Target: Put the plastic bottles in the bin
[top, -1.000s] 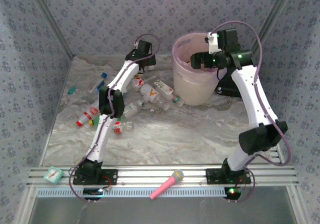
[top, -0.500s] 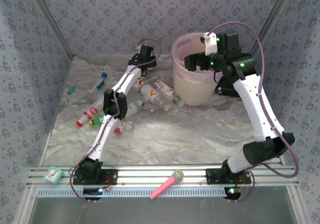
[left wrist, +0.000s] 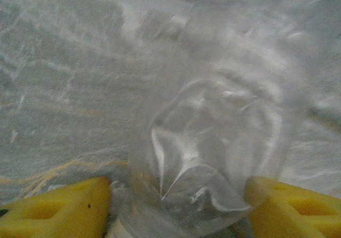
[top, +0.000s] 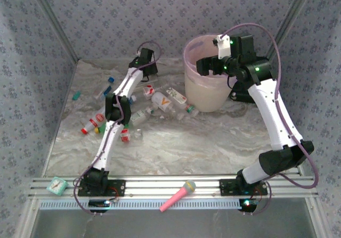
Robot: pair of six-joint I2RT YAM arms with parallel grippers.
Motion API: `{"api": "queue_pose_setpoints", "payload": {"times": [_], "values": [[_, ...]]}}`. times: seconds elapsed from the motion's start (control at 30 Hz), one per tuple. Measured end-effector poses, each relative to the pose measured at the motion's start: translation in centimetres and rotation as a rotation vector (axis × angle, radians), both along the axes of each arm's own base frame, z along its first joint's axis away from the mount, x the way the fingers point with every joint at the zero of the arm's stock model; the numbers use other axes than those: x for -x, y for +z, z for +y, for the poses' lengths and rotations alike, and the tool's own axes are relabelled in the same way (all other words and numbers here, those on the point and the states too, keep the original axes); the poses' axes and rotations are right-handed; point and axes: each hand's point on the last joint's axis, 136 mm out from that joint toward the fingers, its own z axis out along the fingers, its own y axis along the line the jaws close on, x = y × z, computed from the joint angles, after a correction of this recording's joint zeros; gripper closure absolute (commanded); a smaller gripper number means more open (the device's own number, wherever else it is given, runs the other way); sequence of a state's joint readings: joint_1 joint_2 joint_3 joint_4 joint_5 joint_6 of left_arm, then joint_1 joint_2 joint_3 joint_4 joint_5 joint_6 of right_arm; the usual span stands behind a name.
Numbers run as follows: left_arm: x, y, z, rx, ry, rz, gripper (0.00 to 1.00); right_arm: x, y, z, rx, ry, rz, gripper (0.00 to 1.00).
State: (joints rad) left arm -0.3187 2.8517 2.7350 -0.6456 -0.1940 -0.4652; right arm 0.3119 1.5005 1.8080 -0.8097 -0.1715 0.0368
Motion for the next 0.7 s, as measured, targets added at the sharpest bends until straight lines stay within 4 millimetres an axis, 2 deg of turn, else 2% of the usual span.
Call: {"api": "queue_pose_setpoints", "payload": {"times": [0.07,0.2,0.33,0.57,0.7], "values": [[0.2,0.4,0.1,0.006,-0.008,0.009,0.44,0.0,-0.1,0.0,0.001,0.000,0.000,0.02],[0.7,0.1,0.5,0.000,-0.011,0.036,0.56,0.0,-0.2,0.2,0.001,0.004,0.000,0.02],[0.8,0.0,0.7,0.006,-0.018,0.048,0.62,0.1,-0.2,0.3,0.002,0.005,0.001,0.02],[2.2,0.5,1.1,-0.016,-0.044,0.081,0.65,0.2,-0.1,0.1,-0.001,-0.006,-0.001,0.02],[3.2,2.6,1.3,-0.029,-0.065,0.074,0.66,0.7,0.6,-0.1,-0.017,-0.012,-0.013,0.02]]}}
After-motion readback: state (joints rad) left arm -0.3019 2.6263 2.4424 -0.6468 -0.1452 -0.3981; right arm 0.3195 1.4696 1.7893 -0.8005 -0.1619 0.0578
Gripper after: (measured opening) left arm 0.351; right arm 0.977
